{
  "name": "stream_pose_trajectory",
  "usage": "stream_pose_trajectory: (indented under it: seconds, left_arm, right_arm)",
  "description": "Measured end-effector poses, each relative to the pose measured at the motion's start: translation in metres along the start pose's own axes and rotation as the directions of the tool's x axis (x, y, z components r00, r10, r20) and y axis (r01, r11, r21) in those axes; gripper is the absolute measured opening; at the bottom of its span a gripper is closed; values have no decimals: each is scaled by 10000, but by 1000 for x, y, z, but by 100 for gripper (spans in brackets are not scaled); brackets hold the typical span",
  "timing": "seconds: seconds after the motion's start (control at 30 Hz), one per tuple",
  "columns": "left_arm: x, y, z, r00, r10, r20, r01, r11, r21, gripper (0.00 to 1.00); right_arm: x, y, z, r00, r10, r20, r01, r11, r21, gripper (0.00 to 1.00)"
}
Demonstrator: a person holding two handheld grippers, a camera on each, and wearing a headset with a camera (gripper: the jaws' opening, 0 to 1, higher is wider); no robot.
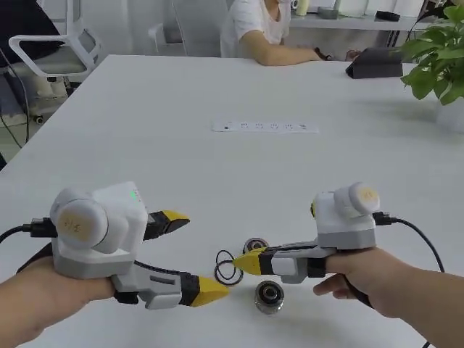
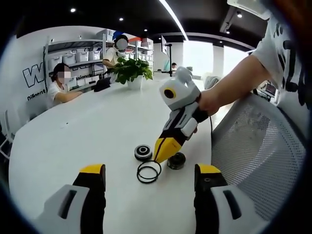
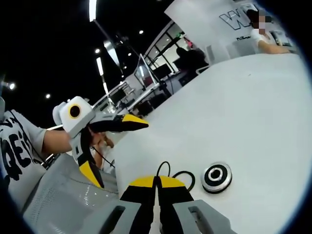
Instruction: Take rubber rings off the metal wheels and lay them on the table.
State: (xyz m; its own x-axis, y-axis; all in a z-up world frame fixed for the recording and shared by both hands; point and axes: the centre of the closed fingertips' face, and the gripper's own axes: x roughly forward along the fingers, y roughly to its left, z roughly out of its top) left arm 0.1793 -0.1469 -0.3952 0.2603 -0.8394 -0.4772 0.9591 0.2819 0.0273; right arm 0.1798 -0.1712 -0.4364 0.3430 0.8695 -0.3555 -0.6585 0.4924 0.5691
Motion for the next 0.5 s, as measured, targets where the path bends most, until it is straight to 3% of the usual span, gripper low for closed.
stream_pose_trajectory:
  seconds: [0.27,0.5]
  left_arm:
    - [-4,2,-6,9999,123,-78,-123,9999,-45,72]
    - [-6,4,-7,9998,178,-113,-179,9998,-95,71]
  right_arm:
    - [6,-1,-7,9996,-22,-294,21,10000,-59,0]
    - [4,-6,-7,9996,-136,-231,138,9999,84,0]
